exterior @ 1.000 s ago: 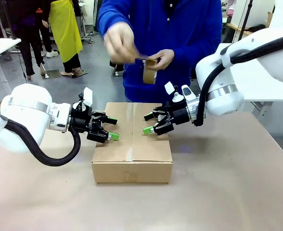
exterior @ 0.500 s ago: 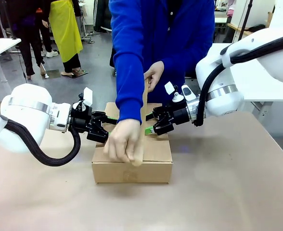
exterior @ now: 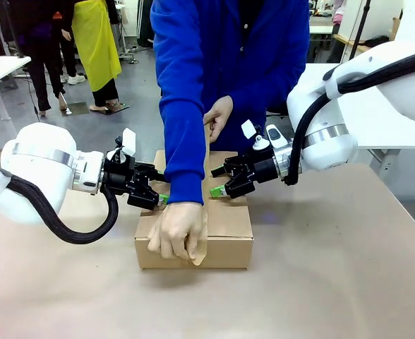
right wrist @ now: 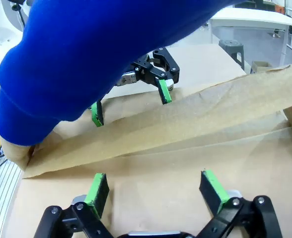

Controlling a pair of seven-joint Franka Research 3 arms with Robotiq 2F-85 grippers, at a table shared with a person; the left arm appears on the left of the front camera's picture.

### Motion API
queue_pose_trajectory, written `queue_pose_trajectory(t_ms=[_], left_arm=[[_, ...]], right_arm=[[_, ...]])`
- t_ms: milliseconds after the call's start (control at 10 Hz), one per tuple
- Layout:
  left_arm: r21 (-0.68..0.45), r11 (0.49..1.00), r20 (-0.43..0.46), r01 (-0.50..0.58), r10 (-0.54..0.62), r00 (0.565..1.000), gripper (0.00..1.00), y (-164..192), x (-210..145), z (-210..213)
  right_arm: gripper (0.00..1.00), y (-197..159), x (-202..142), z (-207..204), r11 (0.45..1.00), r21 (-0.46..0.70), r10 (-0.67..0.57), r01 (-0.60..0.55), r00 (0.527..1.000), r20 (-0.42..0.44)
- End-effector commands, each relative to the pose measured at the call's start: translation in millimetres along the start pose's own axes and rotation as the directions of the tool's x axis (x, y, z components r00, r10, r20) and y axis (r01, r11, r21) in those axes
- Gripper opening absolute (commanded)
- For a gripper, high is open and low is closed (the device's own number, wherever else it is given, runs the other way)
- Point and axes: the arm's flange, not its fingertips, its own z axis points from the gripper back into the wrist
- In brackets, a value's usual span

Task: Pack the gift set into the box.
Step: Press and hold the closed box until the human finishes sealing it.

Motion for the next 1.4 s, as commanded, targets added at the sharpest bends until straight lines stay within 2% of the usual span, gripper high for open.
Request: queue_pose_trajectory(t_ms=[0, 1300], left_arm=[[-0.004, 1.000, -0.003, 0.002, -0.002, 1.000, 1.00, -1.3, -1.2, -1.8], [-0.004, 1.000, -0.003, 0.002, -0.002, 1.000, 1.00, -1.3, -1.2, -1.8]], right_arm=[[1.00, 0.3, -1.9, -3.6, 1.000, -0.012, 0.002, -0.003, 1.000, -0.019], [1.00, 0.3, -1.9, -3.6, 1.000, -0.012, 0.002, -0.003, 1.000, -0.019]])
